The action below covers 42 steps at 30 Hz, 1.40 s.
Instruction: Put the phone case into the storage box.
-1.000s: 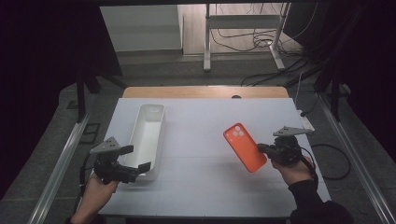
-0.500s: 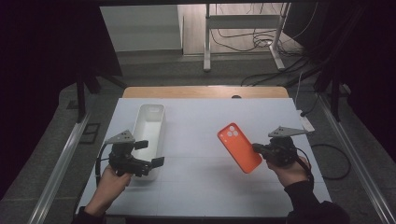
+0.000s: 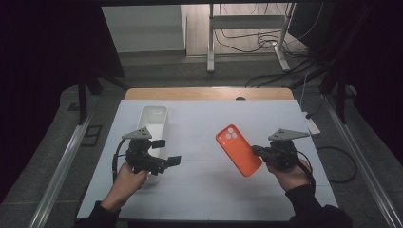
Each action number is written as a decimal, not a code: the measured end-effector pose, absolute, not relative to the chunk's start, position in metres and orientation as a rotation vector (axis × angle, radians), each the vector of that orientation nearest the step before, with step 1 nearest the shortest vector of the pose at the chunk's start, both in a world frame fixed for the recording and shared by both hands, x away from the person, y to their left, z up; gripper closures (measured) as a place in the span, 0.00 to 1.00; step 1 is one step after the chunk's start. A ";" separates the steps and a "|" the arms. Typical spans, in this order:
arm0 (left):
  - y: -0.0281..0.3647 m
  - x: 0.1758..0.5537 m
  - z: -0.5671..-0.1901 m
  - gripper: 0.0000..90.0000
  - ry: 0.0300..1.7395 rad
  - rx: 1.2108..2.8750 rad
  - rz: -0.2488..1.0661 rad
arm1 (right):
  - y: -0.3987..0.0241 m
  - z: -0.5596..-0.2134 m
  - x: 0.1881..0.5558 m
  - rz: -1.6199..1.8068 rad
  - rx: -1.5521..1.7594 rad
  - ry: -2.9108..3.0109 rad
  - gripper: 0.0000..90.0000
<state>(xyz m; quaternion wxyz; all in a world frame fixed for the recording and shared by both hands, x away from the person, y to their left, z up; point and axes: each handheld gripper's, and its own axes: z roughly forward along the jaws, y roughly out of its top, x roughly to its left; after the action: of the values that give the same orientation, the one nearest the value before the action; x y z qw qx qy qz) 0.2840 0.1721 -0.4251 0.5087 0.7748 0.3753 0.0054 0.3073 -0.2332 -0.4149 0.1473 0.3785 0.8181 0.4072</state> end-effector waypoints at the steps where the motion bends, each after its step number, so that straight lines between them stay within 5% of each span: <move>1: 0.170 0.285 -0.425 0.00 0.902 1.865 0.007 | -0.232 -0.415 0.307 1.174 1.085 2.352 0.99; 42: 0.116 0.311 -0.434 0.00 0.887 1.832 -0.174 | -0.189 -0.409 0.296 1.221 0.976 2.374 0.99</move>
<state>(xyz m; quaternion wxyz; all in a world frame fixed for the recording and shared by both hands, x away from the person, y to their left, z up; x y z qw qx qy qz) 0.3112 0.1156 -0.4343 0.5221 0.7648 0.3704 -0.0728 0.2956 -0.1894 -0.4086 0.1490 0.3394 0.8259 0.4248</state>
